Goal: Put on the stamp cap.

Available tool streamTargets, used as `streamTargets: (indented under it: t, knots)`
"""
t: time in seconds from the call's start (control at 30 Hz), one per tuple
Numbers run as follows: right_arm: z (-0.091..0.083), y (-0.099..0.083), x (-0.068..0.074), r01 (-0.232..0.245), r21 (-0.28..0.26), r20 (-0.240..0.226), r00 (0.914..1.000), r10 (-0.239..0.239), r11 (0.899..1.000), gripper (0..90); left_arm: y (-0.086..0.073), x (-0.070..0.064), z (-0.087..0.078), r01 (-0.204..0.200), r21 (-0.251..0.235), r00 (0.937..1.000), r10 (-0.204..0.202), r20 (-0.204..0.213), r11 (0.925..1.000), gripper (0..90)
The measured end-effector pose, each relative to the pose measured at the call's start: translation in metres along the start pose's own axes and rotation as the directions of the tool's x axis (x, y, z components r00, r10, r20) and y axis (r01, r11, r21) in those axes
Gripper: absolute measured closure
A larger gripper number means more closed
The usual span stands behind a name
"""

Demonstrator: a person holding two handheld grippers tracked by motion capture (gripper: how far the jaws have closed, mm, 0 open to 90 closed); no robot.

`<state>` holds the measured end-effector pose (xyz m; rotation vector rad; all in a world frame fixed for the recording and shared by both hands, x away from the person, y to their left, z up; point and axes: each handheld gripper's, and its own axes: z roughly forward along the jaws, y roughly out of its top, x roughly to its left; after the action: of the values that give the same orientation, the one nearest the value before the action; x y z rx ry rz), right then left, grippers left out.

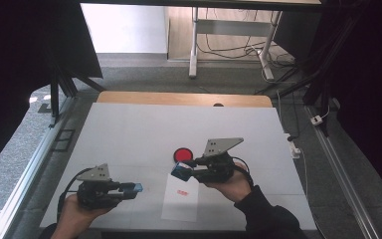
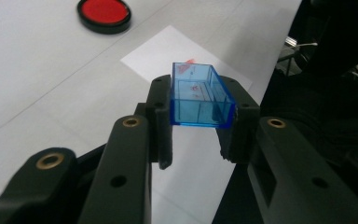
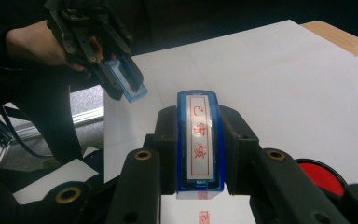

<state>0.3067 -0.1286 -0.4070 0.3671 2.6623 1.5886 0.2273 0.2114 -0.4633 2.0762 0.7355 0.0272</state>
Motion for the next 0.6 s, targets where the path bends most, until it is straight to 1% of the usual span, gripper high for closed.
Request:
streamTargets:
  t: [0.13, 0.2, 0.23, 0.27, 0.4, 0.6]
  knots:
    - [0.000, 0.001, 0.001, 0.004, -0.003, -0.006, 1.0000, -0.004, 1.000, 71.4, 0.009, 0.001, 0.010, -0.036, 0.009, 0.9987, 0.036, 0.037, 0.9993, 68.3]
    - [-0.001, 0.001, 0.001, 0.001, -0.006, -0.009, 1.0000, -0.001, 1.000, 71.5, 0.014, 0.001, 0.014, -0.058, 0.009, 0.9957, 0.057, 0.072, 0.9983, 68.3]
    - [-0.001, 0.002, 0.001, 0.000, -0.007, -0.012, 0.9999, 0.000, 1.000, 71.5, 0.016, 0.001, 0.016, -0.077, 0.001, 0.9936, 0.077, 0.083, 0.9970, 68.3]
    - [-0.001, 0.002, 0.001, -0.001, -0.007, -0.015, 0.9999, 0.001, 1.000, 71.5, 0.018, 0.001, 0.017, -0.088, -0.002, 0.9924, 0.088, 0.086, 0.9961, 68.3]
    - [-0.003, 0.003, 0.001, -0.001, -0.009, -0.024, 0.9997, 0.001, 1.000, 71.5, 0.027, 0.002, 0.023, -0.106, -0.007, 0.9876, 0.106, 0.116, 0.9943, 68.3]
    - [-0.004, 0.004, 0.001, 0.006, -0.011, -0.021, 0.9998, -0.006, 1.000, 71.4, 0.038, 0.005, 0.033, -0.128, -0.014, 0.9800, 0.129, 0.152, 0.9917, 68.3]
